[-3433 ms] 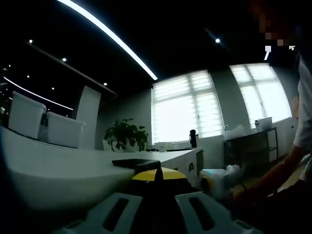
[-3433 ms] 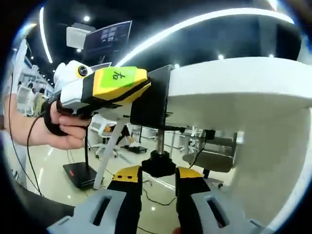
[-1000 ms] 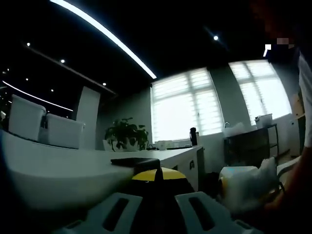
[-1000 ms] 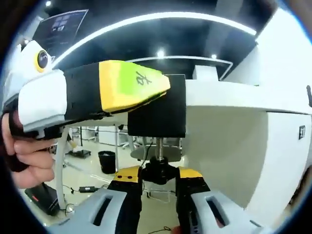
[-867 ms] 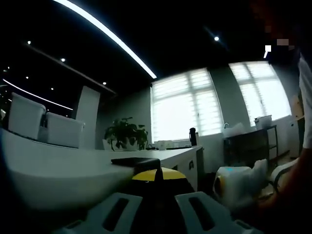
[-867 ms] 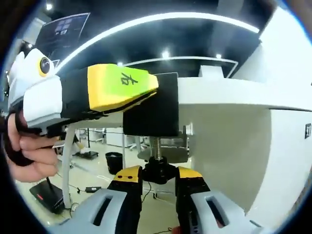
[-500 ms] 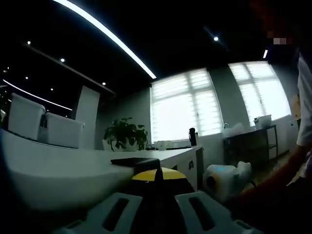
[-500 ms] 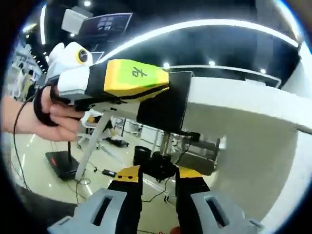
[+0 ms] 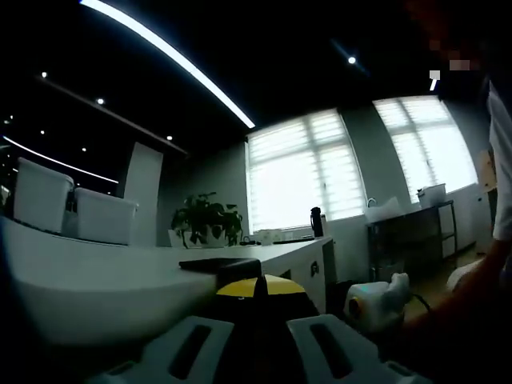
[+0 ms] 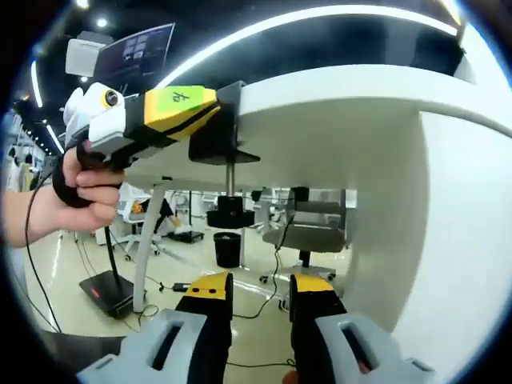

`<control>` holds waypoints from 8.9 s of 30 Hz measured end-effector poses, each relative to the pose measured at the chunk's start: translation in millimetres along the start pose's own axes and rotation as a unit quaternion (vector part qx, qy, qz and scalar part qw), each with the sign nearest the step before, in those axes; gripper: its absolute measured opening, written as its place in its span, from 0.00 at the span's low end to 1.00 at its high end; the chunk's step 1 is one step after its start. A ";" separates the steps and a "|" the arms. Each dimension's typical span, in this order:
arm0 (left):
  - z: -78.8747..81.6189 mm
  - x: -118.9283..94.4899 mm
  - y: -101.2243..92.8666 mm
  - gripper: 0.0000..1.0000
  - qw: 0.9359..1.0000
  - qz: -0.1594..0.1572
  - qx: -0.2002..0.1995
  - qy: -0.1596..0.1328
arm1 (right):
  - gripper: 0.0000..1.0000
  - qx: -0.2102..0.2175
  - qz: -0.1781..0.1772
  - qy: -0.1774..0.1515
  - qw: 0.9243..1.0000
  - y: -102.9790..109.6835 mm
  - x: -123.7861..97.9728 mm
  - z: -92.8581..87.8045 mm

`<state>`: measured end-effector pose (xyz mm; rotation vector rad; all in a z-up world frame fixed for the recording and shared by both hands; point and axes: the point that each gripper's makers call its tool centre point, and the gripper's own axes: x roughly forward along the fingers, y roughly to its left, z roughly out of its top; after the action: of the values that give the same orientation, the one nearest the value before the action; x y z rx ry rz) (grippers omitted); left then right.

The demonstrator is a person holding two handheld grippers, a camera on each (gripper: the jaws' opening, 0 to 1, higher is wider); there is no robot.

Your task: Clamp the fixed fixture on the desktop, loosen the retaining clip, secure it to the edge of the desk, and tighten the retaining clip.

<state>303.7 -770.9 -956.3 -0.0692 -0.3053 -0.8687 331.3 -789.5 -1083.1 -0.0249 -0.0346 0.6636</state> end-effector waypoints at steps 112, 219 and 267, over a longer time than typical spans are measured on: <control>2.4 -1.1 6.7 0.02 0.999 -0.001 -0.046 -0.018 | 0.44 0.045 -0.063 -0.059 0.995 -19.6 12.6 35.6; 2.8 -1.5 6.0 0.02 0.999 0.001 -0.035 -0.018 | 0.24 -0.041 -0.103 -0.030 0.993 13.6 26.0 42.7; 4.9 -4.6 7.9 0.02 0.999 0.002 -0.050 -0.020 | 0.26 -0.021 -0.212 -0.024 0.977 2.0 32.6 41.3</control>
<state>305.8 -761.5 -952.5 -0.1805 -0.2988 -0.8802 354.1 -767.3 -1041.2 -0.0416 -0.0981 0.2353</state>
